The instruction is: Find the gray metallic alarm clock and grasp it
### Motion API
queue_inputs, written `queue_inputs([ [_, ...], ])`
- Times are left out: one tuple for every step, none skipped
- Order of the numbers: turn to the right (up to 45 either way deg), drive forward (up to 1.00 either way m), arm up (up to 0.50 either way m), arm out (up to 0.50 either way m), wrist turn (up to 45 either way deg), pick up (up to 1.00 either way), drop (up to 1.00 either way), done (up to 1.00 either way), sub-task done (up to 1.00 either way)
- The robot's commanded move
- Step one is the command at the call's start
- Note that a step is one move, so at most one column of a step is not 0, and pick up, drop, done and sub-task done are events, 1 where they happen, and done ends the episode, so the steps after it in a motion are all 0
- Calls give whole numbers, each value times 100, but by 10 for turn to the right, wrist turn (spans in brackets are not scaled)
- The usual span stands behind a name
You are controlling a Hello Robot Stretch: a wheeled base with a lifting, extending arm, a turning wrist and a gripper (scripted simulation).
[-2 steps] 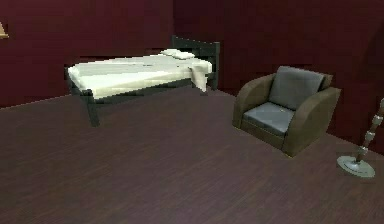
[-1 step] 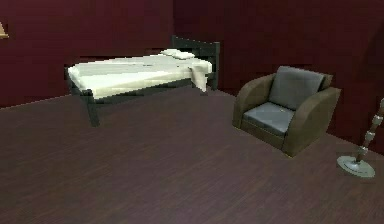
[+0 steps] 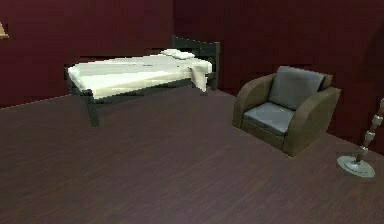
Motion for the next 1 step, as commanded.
queue_inputs([
  [0, 0, 0, 0, 0, 0, 0, 100, 0],
])
